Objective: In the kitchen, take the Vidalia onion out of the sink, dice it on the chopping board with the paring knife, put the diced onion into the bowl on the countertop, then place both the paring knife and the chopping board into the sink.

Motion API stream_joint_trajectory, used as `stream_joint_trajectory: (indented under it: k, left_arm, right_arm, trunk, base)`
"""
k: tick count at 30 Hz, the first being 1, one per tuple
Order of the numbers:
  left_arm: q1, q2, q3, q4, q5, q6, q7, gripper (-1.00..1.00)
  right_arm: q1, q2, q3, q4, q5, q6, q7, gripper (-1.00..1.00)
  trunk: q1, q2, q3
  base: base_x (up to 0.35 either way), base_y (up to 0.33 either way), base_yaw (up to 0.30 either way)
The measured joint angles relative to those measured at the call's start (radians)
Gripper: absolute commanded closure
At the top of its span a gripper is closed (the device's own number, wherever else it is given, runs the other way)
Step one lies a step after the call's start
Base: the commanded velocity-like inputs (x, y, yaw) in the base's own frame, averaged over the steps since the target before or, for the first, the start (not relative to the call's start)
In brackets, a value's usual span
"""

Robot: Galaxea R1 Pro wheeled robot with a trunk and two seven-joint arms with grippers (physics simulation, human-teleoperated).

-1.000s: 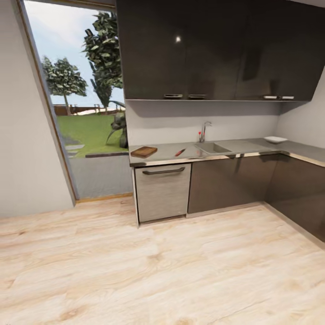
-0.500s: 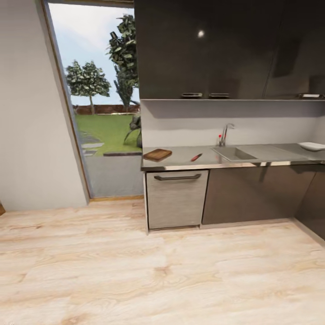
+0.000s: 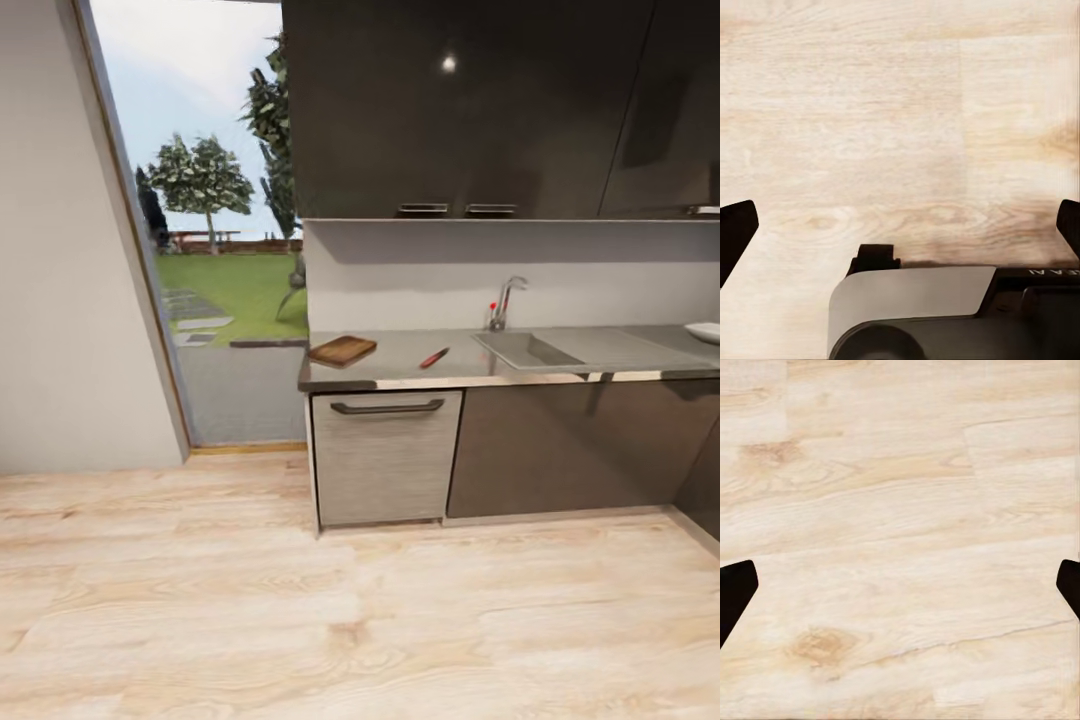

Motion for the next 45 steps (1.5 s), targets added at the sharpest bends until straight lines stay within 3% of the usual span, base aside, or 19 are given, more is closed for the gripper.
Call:
stream_joint_trajectory:
  k: [25,45]
  left_arm:
    - [0.000,0.000,0.001,0.001,0.000,0.000,0.001,-1.00]
    - [0.000,0.000,0.001,0.001,0.000,0.000,0.001,-1.00]
  right_arm:
    - [0.000,0.000,0.000,0.000,0.000,0.000,0.000,-1.00]
    - [0.000,-0.006,0.001,0.000,0.004,0.000,0.004,-1.00]
  trunk:
    - [0.000,0.000,0.000]
    - [0.000,0.000,0.000]
  base:
    - [0.211,-0.211,0.008]
    - [0.307,-0.166,0.009]
